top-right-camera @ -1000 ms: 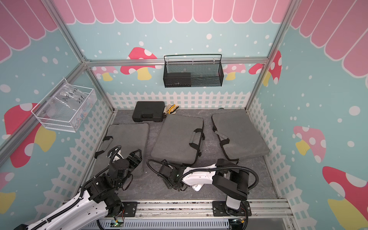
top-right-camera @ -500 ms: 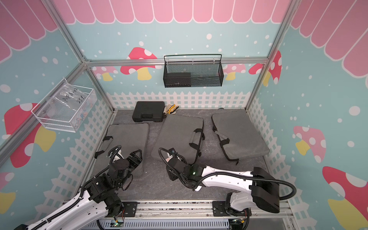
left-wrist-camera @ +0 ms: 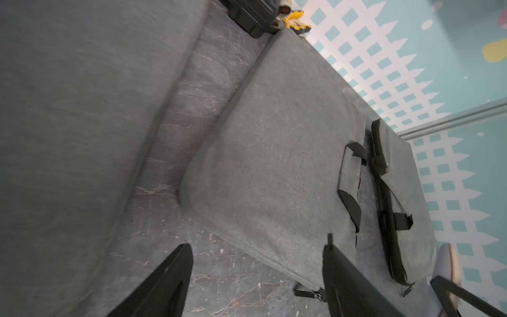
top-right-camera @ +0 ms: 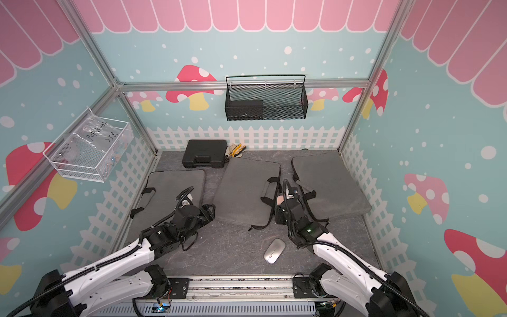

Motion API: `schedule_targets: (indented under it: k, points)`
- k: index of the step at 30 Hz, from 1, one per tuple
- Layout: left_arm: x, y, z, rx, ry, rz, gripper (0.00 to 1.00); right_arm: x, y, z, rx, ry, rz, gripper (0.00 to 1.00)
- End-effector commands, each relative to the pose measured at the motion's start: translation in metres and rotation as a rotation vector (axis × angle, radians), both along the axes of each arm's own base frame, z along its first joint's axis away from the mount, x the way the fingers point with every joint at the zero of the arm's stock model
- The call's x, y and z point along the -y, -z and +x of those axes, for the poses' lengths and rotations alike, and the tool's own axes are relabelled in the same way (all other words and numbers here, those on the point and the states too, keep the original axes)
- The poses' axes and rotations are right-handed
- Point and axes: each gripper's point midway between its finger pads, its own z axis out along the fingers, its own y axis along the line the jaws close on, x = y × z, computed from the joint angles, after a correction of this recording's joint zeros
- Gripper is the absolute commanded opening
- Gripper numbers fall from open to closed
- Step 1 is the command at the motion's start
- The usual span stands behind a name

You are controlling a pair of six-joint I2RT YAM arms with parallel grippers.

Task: Put the mouse into the laptop bag
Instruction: Open the zippered laptop bag at the center of the board.

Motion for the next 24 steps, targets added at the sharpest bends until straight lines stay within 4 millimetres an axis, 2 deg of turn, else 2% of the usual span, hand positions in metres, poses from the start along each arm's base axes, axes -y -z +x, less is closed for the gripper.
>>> schedule_targets:
  k: [1, 6, 10, 18, 21, 24]
  points:
    - [0.038, -0.012, 0.012, 0.006, 0.137, -0.011, 0.76, 0.010, 0.003, 0.008, 0.016, -0.006, 0.039, 0.55]
    - [0.085, -0.014, 0.023, -0.009, 0.258, 0.067, 0.75, 0.060, 0.020, 0.024, -0.007, 0.130, 0.046, 0.54]
    - [0.124, -0.007, 0.035, -0.021, 0.338, 0.170, 0.74, 0.099, 0.038, 0.028, -0.037, 0.262, 0.023, 0.51]
    - [0.180, 0.028, 0.083, -0.094, 0.402, 0.370, 0.72, 0.107, 0.036, 0.031, 0.000, 0.293, 0.023, 0.50]
    - [0.202, 0.048, 0.099, -0.127, 0.440, 0.415, 0.73, 0.106, 0.040, 0.034, 0.015, 0.285, 0.028, 0.50]
    - [0.210, 0.076, 0.113, -0.176, 0.431, 0.489, 0.74, 0.109, 0.051, 0.038, -0.015, 0.305, 0.013, 0.47]
